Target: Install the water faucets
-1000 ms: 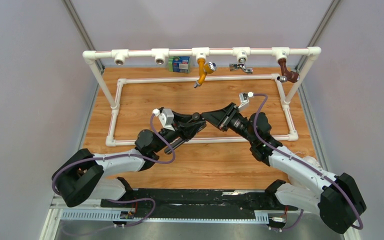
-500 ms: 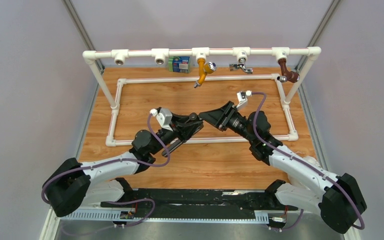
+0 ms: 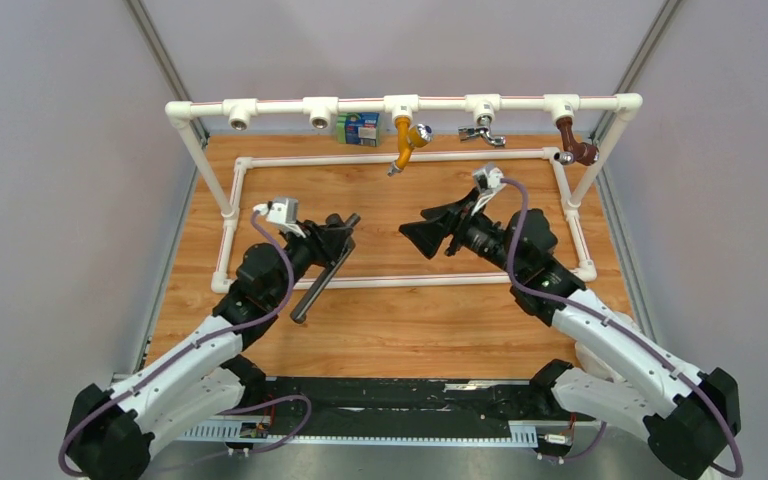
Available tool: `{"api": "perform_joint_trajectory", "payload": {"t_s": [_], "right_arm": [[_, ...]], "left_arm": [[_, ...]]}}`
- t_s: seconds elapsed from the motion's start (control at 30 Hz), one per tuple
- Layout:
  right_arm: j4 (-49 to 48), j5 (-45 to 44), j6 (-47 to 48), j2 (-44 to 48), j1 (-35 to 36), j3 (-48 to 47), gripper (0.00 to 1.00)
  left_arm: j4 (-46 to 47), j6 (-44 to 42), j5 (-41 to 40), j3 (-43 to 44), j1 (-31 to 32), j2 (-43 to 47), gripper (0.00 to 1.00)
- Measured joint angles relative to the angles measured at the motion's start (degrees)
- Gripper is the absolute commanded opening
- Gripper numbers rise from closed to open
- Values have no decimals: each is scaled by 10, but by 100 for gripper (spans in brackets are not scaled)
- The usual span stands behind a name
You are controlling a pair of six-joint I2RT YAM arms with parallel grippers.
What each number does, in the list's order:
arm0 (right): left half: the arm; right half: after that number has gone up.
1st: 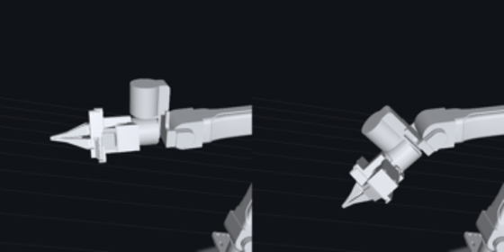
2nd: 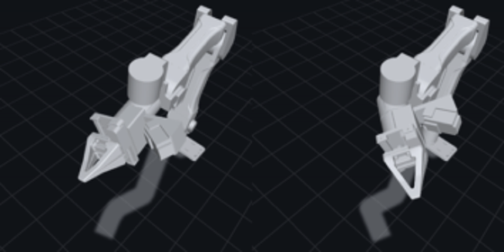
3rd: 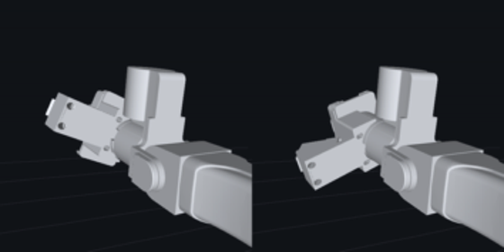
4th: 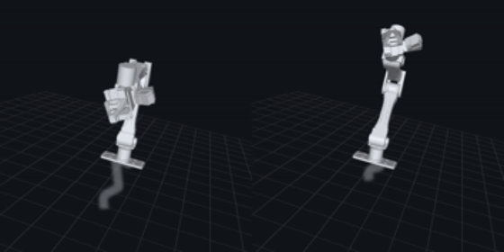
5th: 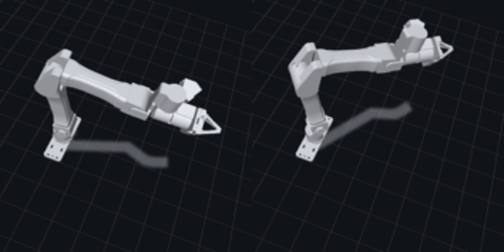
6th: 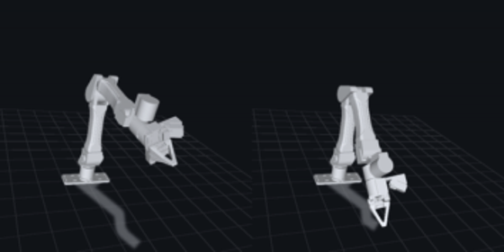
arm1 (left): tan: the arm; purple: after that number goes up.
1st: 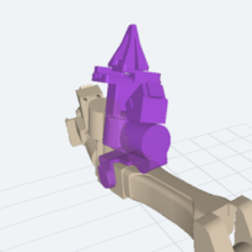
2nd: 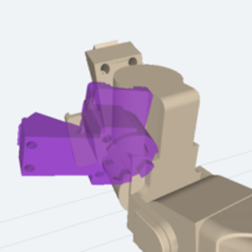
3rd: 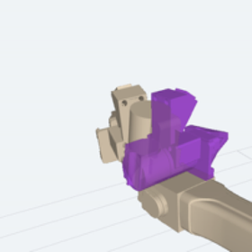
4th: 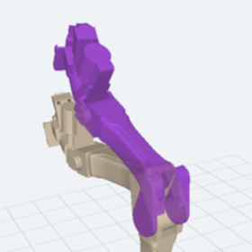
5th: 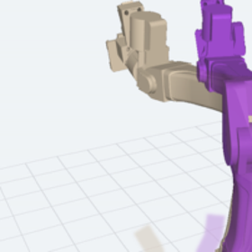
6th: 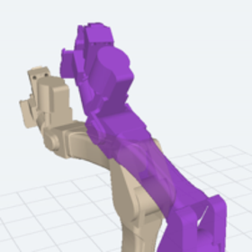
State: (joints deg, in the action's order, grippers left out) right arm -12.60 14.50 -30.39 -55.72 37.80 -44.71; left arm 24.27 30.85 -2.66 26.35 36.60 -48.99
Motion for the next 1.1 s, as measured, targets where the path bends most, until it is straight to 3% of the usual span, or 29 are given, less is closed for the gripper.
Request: {"api": "perform_joint_trajectory", "payload": {"t_s": [0.23,0.4,0.73,0.9,1.1], "right_arm": [[69,54,159,-117,22,0,81],[133,42,238,-228,73,-22,82],[233,-53,339,-412,101,-125,82],[261,-97,355,-464,101,-154,67],[290,-125,362,-489,102,-180,35]], "left_arm": [[-175,76,-5,9,-131,96,0],[-272,103,10,10,-196,147,0],[-359,115,30,11,-225,189,0],[-375,108,25,13,-225,198,0],[-399,95,11,23,-225,215,0]]}}
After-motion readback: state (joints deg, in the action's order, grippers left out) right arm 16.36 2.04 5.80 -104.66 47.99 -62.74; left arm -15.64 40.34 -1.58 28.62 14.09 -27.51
